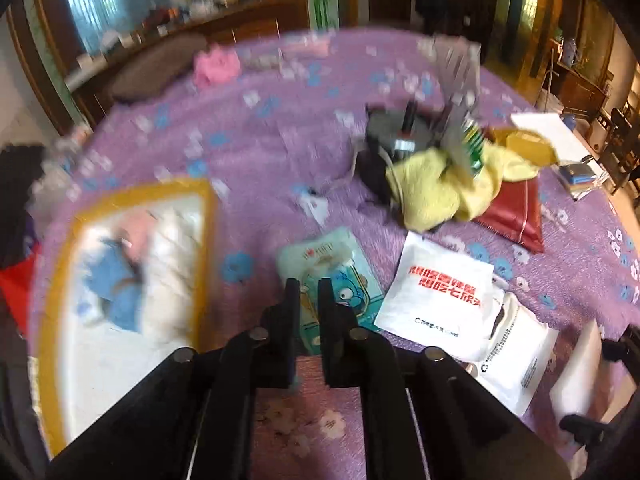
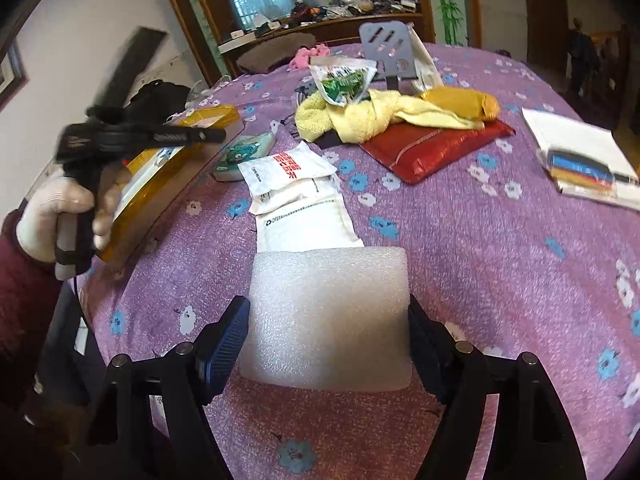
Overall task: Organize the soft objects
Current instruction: 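Lift the foam sheet and teal pack and carry them toward the white tray, then lower the teal pack and foam sheet into the tray and open both grippers, then move both tools back to the white packets on the table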
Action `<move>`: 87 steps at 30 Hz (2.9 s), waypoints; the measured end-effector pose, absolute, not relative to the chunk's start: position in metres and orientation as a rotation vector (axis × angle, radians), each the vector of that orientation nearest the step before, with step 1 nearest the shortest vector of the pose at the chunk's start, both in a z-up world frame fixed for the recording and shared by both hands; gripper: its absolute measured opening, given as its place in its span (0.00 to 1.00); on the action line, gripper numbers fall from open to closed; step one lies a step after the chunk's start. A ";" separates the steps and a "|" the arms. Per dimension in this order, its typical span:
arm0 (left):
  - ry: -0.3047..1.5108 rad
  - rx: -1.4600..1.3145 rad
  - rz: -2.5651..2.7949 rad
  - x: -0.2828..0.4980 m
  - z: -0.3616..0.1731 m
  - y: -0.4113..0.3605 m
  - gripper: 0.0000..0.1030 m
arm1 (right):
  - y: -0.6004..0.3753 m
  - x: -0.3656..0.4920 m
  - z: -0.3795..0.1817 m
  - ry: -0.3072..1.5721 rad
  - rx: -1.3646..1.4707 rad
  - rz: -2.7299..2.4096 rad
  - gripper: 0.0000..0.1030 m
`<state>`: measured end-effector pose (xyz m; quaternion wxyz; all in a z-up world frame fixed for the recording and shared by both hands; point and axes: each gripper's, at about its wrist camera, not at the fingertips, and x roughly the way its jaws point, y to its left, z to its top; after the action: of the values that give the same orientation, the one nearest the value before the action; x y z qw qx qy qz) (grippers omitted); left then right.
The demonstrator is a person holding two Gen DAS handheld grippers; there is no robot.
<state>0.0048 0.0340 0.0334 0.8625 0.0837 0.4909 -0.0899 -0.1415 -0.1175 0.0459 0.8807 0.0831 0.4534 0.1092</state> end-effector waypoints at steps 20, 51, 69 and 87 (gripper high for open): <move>1.012 0.078 -0.226 0.028 0.026 0.024 0.15 | -0.129 -0.148 0.049 0.918 0.213 0.228 0.72; 0.966 -0.197 0.021 0.001 0.032 0.262 0.18 | 0.106 0.004 0.111 0.921 0.001 0.666 0.73; 0.798 -0.389 0.152 -0.026 0.034 0.298 0.71 | 0.155 0.064 0.068 0.927 0.050 0.617 0.96; 0.777 -0.209 0.304 -0.053 0.053 0.240 0.71 | -0.007 -0.021 0.091 0.822 0.169 0.371 0.96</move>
<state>-0.0534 0.2397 0.0527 0.9089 -0.1015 0.3767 0.1471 -0.0209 -0.0071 0.0915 0.8967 0.0815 0.3967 0.1789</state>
